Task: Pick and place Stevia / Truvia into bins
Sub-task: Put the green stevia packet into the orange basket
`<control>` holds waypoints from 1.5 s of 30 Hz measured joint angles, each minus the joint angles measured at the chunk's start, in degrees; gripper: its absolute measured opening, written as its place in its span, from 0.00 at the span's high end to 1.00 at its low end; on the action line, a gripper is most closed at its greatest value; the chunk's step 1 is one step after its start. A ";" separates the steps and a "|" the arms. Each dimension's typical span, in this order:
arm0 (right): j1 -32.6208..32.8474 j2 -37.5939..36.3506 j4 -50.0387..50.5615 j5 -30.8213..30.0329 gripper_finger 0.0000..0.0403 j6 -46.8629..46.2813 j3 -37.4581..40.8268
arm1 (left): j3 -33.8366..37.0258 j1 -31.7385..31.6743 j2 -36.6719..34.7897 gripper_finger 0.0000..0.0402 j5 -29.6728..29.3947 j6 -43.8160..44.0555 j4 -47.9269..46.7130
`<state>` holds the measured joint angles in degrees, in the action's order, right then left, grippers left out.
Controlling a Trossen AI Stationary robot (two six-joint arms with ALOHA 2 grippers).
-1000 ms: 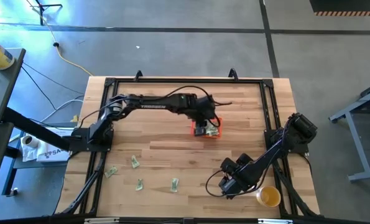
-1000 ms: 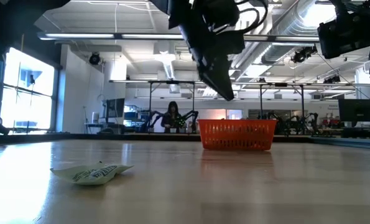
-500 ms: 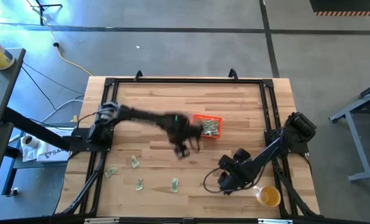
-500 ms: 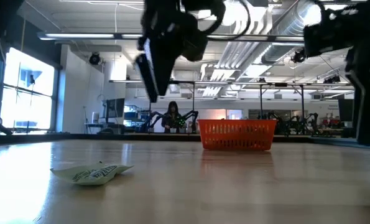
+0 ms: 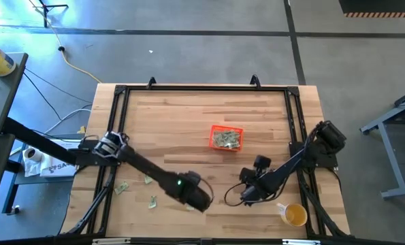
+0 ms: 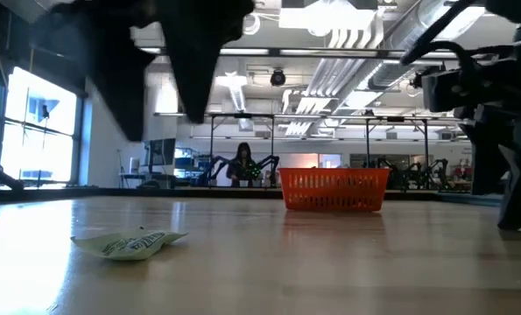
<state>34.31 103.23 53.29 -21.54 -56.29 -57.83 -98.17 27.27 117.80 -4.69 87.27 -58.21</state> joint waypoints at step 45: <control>20.65 -8.29 0.90 0.78 0.20 -28.92 3.63 | -32.71 -28.33 11.95 0.80 -10.81 -55.65 -4.45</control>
<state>54.96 94.94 54.19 -20.76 -85.21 -54.20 -130.88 -1.06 129.74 -15.50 31.62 -62.66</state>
